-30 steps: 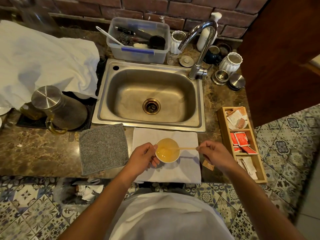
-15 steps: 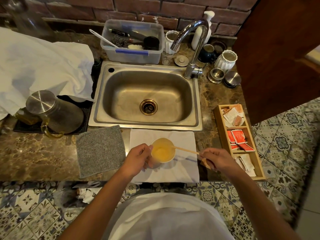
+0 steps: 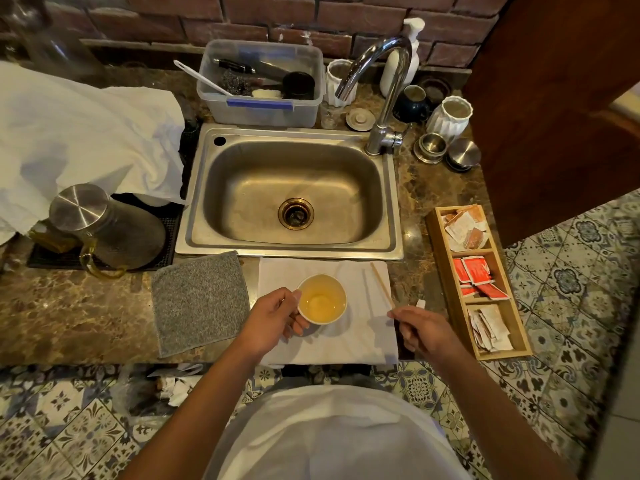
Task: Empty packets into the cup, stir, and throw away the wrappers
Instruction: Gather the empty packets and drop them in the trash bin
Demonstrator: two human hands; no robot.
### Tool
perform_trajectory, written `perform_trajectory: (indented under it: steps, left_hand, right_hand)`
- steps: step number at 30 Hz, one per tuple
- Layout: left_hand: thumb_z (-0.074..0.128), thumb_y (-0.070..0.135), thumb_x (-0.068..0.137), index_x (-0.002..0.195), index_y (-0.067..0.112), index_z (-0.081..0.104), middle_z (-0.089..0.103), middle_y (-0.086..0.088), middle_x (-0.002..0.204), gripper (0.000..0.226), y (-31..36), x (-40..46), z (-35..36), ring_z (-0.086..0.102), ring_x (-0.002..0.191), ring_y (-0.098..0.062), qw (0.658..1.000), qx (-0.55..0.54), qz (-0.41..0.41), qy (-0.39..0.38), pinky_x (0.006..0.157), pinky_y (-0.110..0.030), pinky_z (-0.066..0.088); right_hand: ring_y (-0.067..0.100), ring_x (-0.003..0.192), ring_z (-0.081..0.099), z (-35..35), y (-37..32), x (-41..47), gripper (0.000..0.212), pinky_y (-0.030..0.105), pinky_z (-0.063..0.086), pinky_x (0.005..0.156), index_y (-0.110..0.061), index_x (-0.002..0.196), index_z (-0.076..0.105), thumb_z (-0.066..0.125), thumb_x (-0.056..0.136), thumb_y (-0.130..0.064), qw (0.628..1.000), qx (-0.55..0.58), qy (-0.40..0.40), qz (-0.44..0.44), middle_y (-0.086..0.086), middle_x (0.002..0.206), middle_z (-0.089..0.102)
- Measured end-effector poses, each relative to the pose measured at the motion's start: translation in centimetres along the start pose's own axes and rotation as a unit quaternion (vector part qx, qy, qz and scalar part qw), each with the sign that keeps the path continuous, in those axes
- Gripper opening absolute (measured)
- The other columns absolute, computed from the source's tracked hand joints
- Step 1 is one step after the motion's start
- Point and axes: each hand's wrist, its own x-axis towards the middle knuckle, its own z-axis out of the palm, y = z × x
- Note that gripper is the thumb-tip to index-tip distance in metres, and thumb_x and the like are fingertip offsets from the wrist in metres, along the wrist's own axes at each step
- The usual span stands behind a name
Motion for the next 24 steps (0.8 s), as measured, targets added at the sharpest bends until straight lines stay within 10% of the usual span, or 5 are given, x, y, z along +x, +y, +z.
perform_trajectory:
  steps: [24]
  left_hand:
    - [0.05,0.023,0.105,0.083,0.0,0.058,0.071,-0.007,0.061,0.034,1.0,-0.6,0.1,0.059,0.044,-0.011,1.0,0.01,0.009,0.001,0.041,-0.024,0.045]
  right_hand:
    - [0.016,0.047,0.053,3.9,2.6,3.3,0.03,0.024,0.038,0.044,-0.004,0.082,0.081,0.074,0.09,-0.032,0.966,-0.214,0.049,0.134,0.009,0.066,0.073]
